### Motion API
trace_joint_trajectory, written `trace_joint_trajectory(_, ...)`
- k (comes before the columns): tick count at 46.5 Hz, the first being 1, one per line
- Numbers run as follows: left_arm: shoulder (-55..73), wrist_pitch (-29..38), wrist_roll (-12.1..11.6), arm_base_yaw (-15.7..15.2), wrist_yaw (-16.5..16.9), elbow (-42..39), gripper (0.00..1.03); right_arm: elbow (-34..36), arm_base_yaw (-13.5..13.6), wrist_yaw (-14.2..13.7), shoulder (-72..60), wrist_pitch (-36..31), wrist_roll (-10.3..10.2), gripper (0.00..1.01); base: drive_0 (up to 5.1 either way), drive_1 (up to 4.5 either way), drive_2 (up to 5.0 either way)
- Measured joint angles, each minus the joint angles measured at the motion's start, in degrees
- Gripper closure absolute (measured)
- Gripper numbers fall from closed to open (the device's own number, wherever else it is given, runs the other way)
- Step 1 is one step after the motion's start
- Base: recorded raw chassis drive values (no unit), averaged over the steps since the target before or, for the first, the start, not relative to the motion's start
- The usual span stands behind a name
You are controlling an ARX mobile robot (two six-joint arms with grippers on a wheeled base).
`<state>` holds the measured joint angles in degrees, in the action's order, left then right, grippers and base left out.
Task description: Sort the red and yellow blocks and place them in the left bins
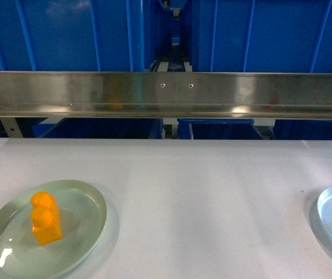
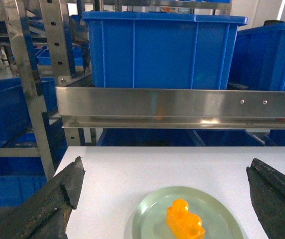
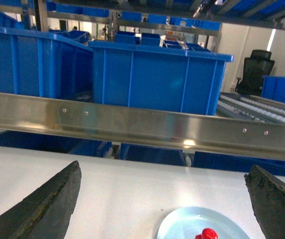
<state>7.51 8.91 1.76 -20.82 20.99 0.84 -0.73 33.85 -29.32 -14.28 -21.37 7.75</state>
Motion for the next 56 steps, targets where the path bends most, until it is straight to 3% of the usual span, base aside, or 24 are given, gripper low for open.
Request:
trace_joint_trajectory(1, 5.55, 5.38, 1.16, -7.17, 7.93, 0.00, 0.05, 0.00, 2.03, -1.88, -3.34, -4.96, 1.40, 0.03, 0.0, 0.00, 0.0)
trace_joint_trajectory(3, 9.46, 9.16, 1.62, -11.19, 12.35, 0.00, 0.05, 0.00, 2.12, -2.71, -5.97, -7.61, 2.03, 0.03, 0.0, 0.00, 0.0)
trace_joint_trajectory(7, 14.43, 13.11, 2.78, -14.12, 16.52, 0.02, 0.05, 0.00, 2.23, -3.96, -10.64, -11.63, 2.97, 0.03, 0.0, 0.00, 0.0)
trace_joint_trajectory(12, 20.76, 16.59, 2.78, -13.33, 19.32, 0.22, 0.05, 0.04, 2.84, -4.35, -16.50, -16.85, 3.96, 0.03, 0.0, 0.00, 0.0)
trace_joint_trajectory(16, 24.55, 16.90, 2.56, -11.41, 18.75, 1.31, 0.05, 0.02, 0.11, -3.08, -22.05, -18.49, 3.93, 0.03, 0.0, 0.00, 0.0)
trace_joint_trajectory(23, 32.39, 21.27, 2.56, -6.29, 15.80, 5.14, 0.05, -0.24, -7.39, 3.41, -32.11, -27.10, 4.09, 0.03, 0.0, 0.00, 0.0)
trace_joint_trajectory(26, 38.25, 24.15, 2.56, -3.52, 15.08, 8.50, 0.05, -2.36, -12.35, 7.48, -39.06, -31.32, 4.70, 0.03, 0.0, 0.00, 0.0)
trace_joint_trajectory(35, 50.60, 27.21, 2.32, 2.47, 12.48, 15.82, 0.05, -10.19, -20.26, 15.15, -51.56, -36.76, 5.66, 0.03, 0.0, 0.00, 0.0)
trace_joint_trajectory(40, 55.56, 27.21, 1.81, 5.99, 10.16, 19.17, 0.05, -13.44, -22.77, 17.51, -56.65, -36.59, 6.29, 0.03, 0.0, 0.00, 0.0)
trace_joint_trajectory(49, 62.45, 28.26, -1.29, 13.11, 5.60, 21.68, 0.05, -18.88, -25.00, 18.78, -64.63, -36.59, 7.19, 0.03, 0.0, 0.00, 0.0)
trace_joint_trajectory(56, 63.65, 28.00, -2.29, 14.10, 4.92, 21.79, 0.05, -21.92, -27.39, 19.06, -69.81, -34.99, 6.93, 0.03, 0.0, 0.00, 0.0)
